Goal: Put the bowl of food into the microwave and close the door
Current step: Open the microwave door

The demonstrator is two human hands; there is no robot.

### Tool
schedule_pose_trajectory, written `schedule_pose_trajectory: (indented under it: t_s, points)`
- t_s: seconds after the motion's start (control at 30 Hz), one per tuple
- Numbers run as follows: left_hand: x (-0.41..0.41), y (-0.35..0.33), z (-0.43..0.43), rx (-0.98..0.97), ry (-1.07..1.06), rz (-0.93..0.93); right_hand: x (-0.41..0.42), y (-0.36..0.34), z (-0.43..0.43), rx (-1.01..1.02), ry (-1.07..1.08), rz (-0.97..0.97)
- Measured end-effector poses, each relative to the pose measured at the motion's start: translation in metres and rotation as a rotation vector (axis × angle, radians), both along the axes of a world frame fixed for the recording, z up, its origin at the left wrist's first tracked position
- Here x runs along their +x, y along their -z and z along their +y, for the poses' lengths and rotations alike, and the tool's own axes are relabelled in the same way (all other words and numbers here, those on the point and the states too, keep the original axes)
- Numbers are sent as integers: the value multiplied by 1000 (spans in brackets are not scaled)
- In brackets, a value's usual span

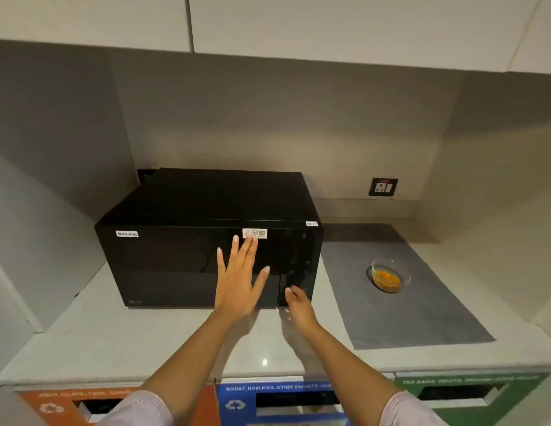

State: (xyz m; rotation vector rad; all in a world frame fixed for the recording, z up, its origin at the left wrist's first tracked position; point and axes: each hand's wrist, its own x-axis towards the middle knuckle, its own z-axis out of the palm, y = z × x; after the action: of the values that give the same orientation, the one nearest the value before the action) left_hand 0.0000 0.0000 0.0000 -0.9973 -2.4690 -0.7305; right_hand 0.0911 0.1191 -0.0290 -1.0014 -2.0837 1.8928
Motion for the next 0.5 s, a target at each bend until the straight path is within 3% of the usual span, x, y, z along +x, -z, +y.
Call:
schedule_pose_trajectory:
  t_s: [0.27, 0.4, 0.5]
  points:
    - [-33, -27, 30, 42, -64, 81, -28, 36, 31, -559, 78, -110]
    - [-39, -25, 37, 80, -86, 98, -44, 54, 38, -696, 157, -68]
    - [-39, -21, 40, 108, -103, 109, -63, 53, 38, -688, 150, -172]
